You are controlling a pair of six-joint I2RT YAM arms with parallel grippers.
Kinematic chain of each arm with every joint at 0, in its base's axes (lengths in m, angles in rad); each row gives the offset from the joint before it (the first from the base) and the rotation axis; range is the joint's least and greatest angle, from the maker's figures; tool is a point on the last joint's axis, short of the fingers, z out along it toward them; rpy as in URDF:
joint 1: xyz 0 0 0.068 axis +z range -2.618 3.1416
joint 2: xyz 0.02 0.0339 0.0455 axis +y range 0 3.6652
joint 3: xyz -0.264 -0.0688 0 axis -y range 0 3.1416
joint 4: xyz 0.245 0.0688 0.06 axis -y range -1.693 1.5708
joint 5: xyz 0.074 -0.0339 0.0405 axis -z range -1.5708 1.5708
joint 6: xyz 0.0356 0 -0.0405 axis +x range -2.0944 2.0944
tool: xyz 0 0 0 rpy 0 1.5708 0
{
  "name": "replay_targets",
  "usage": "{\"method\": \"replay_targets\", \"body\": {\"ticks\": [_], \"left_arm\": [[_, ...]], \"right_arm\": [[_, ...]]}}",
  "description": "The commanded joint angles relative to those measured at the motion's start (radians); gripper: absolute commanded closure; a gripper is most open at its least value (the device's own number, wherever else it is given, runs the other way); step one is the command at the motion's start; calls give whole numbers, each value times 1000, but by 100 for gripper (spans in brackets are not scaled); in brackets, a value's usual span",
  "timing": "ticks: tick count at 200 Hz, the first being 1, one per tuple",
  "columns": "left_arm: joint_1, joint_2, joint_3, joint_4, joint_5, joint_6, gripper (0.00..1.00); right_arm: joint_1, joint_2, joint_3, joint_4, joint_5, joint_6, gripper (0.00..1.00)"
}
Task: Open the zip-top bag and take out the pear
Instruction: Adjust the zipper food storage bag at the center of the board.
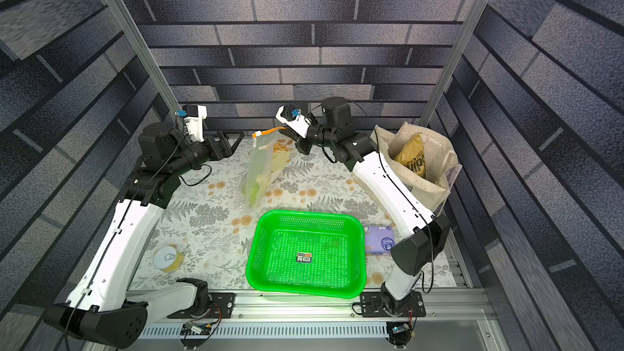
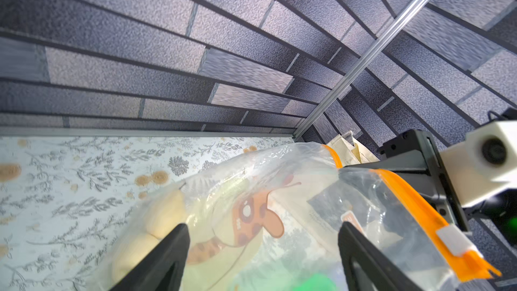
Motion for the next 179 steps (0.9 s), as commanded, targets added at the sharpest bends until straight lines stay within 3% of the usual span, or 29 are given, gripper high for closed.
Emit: {"method": "replay_targets", "body": {"ticks": [1, 37, 88, 129, 156, 179], "left_arm": [[3, -23, 19, 53, 72, 230, 13], [15, -30, 42, 57, 158, 339, 8], [-5, 27, 116, 37, 318, 362, 4], [-84, 33, 104, 4, 242, 422, 0], [-131, 62, 78, 38, 102, 397, 0], [-131, 104, 84, 59, 73, 378, 0]], "right_arm": [[-1, 79, 159, -343, -3, 21, 100], [-7, 193, 448, -570, 90, 43, 100], [-7, 268, 686, -655, 246, 95, 98], [-7, 259, 690, -665, 279, 118, 100], [-7, 253, 684, -667, 255, 127, 100], [-8, 229, 639, -646, 220, 128, 100]]}}
